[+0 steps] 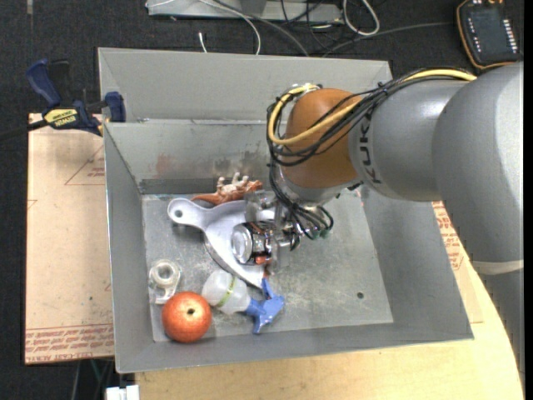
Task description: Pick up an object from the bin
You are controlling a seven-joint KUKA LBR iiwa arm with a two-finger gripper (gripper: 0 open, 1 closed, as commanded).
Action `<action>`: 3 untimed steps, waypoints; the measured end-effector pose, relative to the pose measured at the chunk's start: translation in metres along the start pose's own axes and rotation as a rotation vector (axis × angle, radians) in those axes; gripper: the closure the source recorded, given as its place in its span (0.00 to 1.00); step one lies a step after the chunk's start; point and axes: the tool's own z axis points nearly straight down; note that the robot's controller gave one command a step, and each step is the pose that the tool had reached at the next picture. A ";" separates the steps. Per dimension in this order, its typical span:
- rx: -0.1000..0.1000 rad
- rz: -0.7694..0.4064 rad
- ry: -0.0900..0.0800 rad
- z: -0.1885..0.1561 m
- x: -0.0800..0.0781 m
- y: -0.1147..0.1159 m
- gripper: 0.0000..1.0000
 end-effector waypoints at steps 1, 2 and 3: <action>0.001 -0.008 -0.002 0.002 -0.006 -0.003 0.00; -0.001 0.000 -0.004 -0.001 -0.002 0.000 1.00; -0.001 0.000 -0.004 -0.001 -0.002 0.000 1.00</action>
Offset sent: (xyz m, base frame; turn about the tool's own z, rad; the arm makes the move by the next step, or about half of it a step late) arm 0.0018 -0.0003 0.0004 -0.0018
